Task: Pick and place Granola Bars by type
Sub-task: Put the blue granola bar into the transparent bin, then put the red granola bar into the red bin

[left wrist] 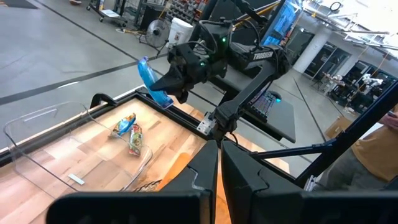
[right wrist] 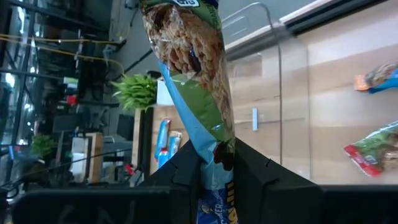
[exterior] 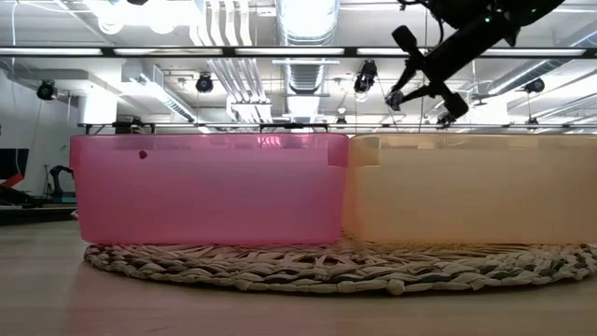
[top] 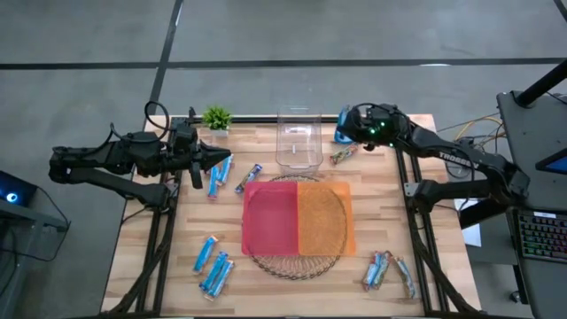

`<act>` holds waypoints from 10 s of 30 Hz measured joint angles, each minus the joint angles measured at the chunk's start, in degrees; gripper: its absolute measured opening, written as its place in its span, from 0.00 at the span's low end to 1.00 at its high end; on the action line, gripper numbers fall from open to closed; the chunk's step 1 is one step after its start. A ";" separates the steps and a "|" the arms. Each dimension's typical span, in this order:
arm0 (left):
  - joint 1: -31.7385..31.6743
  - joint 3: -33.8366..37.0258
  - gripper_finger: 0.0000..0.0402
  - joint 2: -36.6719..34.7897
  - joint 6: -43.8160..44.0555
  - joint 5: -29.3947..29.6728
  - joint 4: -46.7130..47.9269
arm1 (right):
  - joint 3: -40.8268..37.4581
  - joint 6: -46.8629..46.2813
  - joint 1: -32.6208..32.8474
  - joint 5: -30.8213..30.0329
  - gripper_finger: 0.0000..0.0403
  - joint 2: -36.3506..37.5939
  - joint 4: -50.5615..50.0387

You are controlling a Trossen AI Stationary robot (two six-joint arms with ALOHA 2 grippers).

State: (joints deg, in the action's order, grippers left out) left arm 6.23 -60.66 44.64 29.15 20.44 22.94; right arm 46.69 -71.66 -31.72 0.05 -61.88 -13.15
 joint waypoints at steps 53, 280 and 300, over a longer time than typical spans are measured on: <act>0.01 0.00 0.01 0.81 -0.17 -0.02 0.02 | 31.07 13.22 1.06 8.96 0.15 -41.10 -18.41; -49.15 19.93 0.50 39.46 12.92 -9.09 16.17 | 28.22 44.64 16.58 11.81 0.02 -3.90 -40.19; -49.24 20.15 0.14 39.54 12.52 -9.39 16.51 | 28.18 44.66 16.57 11.80 0.02 -3.90 -40.17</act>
State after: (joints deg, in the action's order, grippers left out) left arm -43.00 -40.51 84.18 41.66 11.05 39.45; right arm 74.87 -27.00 -15.15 11.85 -65.78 -53.32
